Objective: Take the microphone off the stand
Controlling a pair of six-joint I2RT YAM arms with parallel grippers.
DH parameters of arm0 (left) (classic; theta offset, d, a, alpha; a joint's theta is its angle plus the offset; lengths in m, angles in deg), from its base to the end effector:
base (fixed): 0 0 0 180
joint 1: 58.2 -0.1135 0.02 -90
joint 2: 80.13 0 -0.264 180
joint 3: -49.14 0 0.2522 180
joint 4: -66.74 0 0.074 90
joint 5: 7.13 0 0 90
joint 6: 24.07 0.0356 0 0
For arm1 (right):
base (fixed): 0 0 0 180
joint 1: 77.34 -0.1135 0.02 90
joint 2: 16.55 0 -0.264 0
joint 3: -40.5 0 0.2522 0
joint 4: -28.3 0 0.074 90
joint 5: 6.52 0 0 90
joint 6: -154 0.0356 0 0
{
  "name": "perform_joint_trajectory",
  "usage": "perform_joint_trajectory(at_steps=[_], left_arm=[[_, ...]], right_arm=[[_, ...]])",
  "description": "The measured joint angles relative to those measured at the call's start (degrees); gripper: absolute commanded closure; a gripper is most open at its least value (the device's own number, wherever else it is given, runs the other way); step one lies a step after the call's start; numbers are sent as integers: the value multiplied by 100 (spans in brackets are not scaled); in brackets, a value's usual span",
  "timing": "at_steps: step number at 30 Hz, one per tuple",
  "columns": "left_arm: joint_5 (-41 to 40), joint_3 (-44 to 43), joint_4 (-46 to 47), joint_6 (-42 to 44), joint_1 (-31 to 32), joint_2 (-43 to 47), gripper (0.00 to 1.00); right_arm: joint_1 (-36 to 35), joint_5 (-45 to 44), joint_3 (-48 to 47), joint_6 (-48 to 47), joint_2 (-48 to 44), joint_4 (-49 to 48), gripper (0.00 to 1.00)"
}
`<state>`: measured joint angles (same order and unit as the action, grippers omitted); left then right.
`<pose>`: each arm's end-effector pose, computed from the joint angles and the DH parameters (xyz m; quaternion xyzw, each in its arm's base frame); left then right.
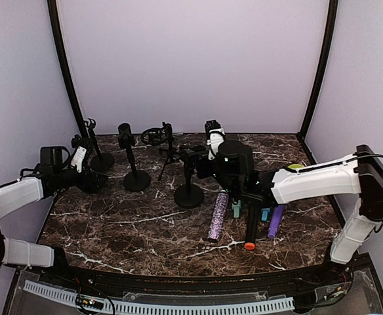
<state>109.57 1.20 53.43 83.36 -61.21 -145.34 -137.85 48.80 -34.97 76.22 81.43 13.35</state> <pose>0.2417 -0.0033 0.2245 0.2196 0.8240 -0.1118 0.5101 0.2106 0.3313 0.2648 -0.1145 0.7355 0.1924 0.6394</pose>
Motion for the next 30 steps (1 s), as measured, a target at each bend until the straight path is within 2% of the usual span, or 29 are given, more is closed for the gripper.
perform_joint_trajectory(at_steps=[9,13,17,22,26,30], left_arm=[[15,807,1878,-494,-127,-409,1],[-33,1047,2736,-673,-136,-737,1],[-164,1143,3410,-807,-146,-1014,1],[-282,1167,4166,-946,-238,-1482,1],[-258,1049,4385,-962,-289,-1985,1],[-330,894,4564,-1058,-289,-2260,1]], right_arm=[[157,-931,1626,715,-2627,1408,0],[643,-1700,2492,1224,-3672,1950,0],[1062,-2732,3438,1296,-4542,1996,0],[1698,-3316,4059,1067,-5130,1840,0],[2389,-3259,4513,750,-5342,1250,0],[3086,-2973,4819,507,-5106,629,0]])
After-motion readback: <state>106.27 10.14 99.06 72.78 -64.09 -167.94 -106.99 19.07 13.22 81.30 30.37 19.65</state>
